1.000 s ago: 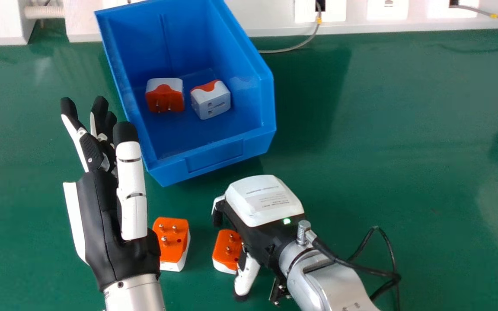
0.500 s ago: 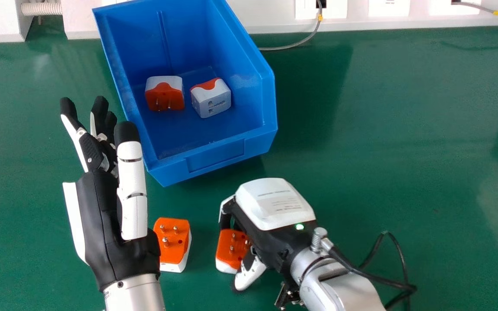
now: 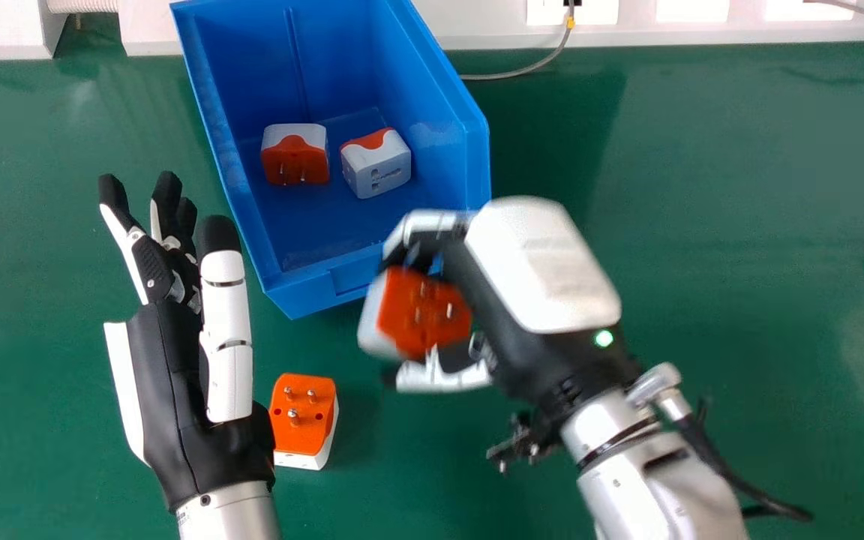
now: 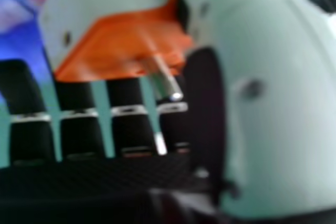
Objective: Pick all objects and put in blue box
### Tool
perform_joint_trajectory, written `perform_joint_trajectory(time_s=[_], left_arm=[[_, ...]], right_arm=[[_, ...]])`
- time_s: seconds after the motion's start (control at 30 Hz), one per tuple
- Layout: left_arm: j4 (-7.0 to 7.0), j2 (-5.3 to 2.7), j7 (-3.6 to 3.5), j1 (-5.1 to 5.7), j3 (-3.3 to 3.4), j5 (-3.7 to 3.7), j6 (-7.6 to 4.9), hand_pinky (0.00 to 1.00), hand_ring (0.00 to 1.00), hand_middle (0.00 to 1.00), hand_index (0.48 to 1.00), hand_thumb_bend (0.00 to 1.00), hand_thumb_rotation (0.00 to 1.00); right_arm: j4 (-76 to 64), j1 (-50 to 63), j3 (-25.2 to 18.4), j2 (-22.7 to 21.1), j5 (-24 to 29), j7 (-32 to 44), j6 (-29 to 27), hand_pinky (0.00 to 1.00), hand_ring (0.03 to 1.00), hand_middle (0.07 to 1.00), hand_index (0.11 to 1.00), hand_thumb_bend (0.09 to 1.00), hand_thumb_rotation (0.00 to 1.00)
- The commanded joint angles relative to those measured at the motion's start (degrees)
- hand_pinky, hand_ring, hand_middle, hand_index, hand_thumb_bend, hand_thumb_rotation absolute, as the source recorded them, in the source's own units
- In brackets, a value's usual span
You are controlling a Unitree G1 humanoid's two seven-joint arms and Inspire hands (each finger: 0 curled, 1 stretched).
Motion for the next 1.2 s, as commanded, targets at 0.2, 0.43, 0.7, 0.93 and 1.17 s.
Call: perform_joint_trajectory(time_s=[0.2, 0.43, 0.7, 0.93, 1.17], left_arm=[[-0.62, -5.87, 0.62, -0.82, -0.51, -0.23, -0.86, 0.94, 0.97, 0.96, 0.952, 0.57, 0.72], [-0.07, -5.29, 0.55, -1.73, 0.04, 0.23, -1.16, 0.95, 0.98, 0.98, 0.970, 0.55, 0.75], [-0.24, -5.01, 0.53, -1.78, 0.30, 0.50, -0.63, 0.95, 0.98, 0.98, 0.976, 0.56, 0.77], [0.00, -4.97, 0.41, -1.86, 0.25, 0.58, -0.78, 0.96, 0.97, 0.98, 0.982, 0.54, 0.78], [-0.05, -5.19, 0.51, -2.06, 0.11, 0.60, -0.70, 0.96, 0.97, 0.98, 0.984, 0.54, 0.79]], right_arm=[[10.7, -17.6, -3.9, 5.0, 0.0, -12.7, -6.4, 0.33, 0.441, 0.501, 0.507, 0.499, 0.00], [38.2, -33.6, -2.6, 8.1, 0.9, -20.4, -10.5, 0.36, 0.446, 0.486, 0.511, 0.499, 0.00], [69.0, -47.2, 0.5, 11.5, 2.1, -26.7, -15.2, 0.35, 0.456, 0.499, 0.527, 0.496, 0.00], [73.3, -49.5, 4.5, 11.7, -0.9, -23.7, -7.6, 0.34, 0.469, 0.543, 0.525, 0.492, 0.00], [65.2, -45.8, 5.9, 10.4, -0.9, -24.9, -3.6, 0.98, 0.989, 0.992, 0.988, 0.988, 0.45]])
